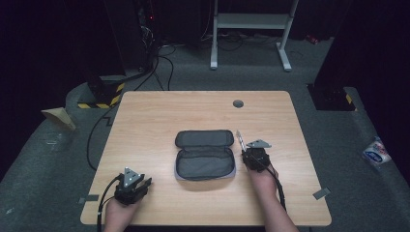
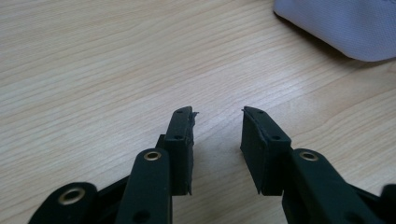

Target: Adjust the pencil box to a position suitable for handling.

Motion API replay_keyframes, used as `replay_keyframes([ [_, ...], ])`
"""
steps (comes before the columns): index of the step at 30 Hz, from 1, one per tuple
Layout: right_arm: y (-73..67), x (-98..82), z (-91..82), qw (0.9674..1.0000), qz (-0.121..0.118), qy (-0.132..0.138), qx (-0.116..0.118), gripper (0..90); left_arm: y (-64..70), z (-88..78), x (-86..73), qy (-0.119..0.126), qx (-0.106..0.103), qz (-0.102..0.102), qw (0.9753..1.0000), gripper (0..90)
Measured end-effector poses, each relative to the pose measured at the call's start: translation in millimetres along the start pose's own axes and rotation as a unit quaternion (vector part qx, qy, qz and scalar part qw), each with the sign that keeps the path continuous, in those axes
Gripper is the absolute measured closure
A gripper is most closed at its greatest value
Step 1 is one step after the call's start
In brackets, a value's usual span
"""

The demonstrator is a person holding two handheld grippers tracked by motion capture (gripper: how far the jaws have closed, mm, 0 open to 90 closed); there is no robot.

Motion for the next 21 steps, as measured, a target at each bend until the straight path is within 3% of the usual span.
replay_keyframes([
  [9,10.4,-9.2,-15.7,0.9999,0.001,0.012,-0.010,79.0,4.0,5.2,8.8,0.004,-0.008,0.008,0.9999,63.9],
  [21,19.2,-53.2,-50.6,0.9999,-0.009,0.002,-0.011,78.9,6.0,22.1,24.2,0.000,-0.009,0.020,0.9998,60.1],
])
Point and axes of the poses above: each handheld gripper's, and its own axes: z roughly forward along the jaws, x roughly out of its top, y roughly to its right, the point moved 7 cm from there along z, roughly forward along the jaws, and after that the axes turned 9 degrees about -y, right-handed, at the moved point
